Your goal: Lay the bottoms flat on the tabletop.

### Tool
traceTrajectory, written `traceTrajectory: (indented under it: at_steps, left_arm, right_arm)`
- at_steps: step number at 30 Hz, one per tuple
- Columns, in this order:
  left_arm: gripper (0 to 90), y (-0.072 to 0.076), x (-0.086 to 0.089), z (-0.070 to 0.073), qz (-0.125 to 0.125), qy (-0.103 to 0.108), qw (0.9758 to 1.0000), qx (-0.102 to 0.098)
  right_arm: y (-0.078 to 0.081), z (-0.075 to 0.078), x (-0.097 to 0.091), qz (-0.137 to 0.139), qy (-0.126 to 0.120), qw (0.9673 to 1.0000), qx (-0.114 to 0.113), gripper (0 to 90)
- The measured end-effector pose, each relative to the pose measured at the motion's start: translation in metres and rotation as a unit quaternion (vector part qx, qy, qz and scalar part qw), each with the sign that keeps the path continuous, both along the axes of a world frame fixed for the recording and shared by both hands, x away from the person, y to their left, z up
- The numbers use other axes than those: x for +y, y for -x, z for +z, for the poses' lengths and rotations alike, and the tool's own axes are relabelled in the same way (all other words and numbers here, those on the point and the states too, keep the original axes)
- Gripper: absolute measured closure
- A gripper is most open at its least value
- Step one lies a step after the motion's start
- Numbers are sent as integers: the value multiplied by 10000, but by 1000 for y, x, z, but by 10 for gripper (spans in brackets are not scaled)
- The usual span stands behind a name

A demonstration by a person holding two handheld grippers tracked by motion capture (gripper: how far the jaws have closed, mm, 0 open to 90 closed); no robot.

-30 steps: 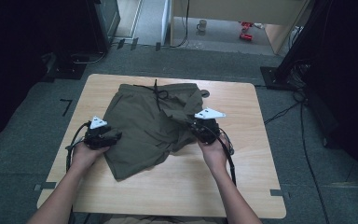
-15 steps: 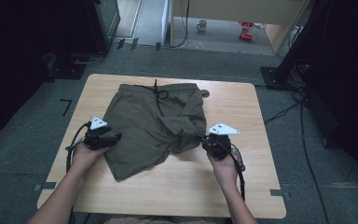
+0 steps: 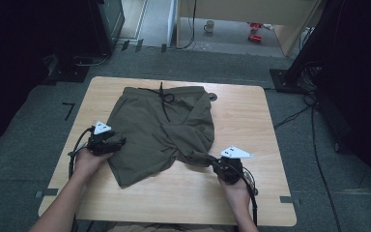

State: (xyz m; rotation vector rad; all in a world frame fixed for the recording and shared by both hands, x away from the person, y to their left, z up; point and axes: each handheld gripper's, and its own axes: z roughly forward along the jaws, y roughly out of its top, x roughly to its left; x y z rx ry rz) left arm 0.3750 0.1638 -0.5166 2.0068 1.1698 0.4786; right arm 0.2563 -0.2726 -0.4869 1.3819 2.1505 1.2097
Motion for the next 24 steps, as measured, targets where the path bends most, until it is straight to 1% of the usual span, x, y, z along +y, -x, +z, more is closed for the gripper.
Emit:
traceTrajectory:
  at_steps: [9, 13, 15, 17, 22, 24]
  left_arm:
    - [390, 0, 0, 0, -10, -23, 10000, -2]
    - [390, 1, 0, 0, -7, -43, 10000, -7]
    - [391, 1, 0, 0, -6, -58, 10000, -5]
    - [391, 1, 0, 0, -2, -47, 10000, -7]
    - [390, 1, 0, 0, 0, -46, 10000, -7]
    - [391, 1, 0, 0, 1, -51, 10000, -7]
  right_arm:
    - [21, -18, -2, 61, 151, 9995, 261, 883]
    - [27, -24, -6, 15, 128, 9994, 318, 883]
    - [28, -23, -7, -2, 77, 9995, 303, 866]
    - [27, -19, -7, -15, 62, 9997, 241, 842]
    - [23, -8, -10, -49, -12, 9999, 115, 804]
    - [19, -2, -11, -49, -75, 9999, 65, 771]
